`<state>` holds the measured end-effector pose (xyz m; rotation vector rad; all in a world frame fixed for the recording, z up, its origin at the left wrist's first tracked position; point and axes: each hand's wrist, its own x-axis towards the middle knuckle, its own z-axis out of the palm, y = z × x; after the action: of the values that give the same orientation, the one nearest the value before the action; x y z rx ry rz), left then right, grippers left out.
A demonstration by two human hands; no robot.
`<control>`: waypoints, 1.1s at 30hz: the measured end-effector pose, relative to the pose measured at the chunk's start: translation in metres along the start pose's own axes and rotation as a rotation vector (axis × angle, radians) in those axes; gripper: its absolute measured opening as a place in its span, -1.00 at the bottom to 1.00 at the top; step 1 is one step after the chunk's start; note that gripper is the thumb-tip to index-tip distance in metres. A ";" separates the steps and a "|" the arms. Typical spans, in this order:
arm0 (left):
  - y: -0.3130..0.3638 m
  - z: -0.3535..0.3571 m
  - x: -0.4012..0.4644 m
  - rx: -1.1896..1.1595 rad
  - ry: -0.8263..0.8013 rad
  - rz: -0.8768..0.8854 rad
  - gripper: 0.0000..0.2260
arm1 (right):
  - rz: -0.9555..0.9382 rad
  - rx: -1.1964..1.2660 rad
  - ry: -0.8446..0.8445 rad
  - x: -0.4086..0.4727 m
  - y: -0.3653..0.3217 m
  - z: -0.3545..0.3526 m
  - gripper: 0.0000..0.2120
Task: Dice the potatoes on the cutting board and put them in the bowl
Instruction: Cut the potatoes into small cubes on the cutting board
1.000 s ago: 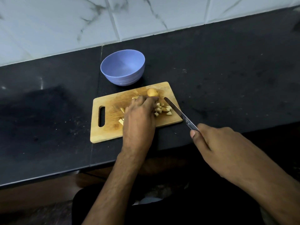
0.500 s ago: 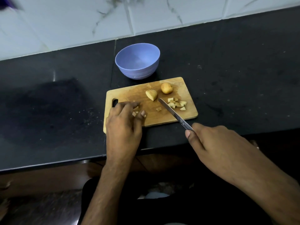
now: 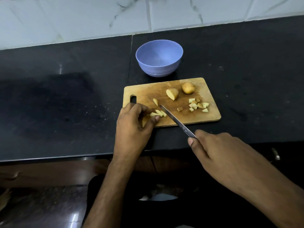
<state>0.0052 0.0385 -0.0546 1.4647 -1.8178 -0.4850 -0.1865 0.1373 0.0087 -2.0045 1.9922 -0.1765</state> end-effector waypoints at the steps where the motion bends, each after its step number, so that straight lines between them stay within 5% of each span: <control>1: -0.002 0.000 -0.001 0.007 0.010 -0.006 -0.82 | -0.003 -0.005 -0.011 0.000 -0.002 0.001 -0.66; 33: -0.007 -0.003 -0.003 -0.068 -0.009 0.011 -0.94 | 0.013 -0.033 -0.187 0.010 -0.026 0.008 -0.71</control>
<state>0.0129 0.0402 -0.0583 1.4083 -1.7975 -0.5435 -0.1590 0.1279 0.0082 -1.9485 1.9017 0.0460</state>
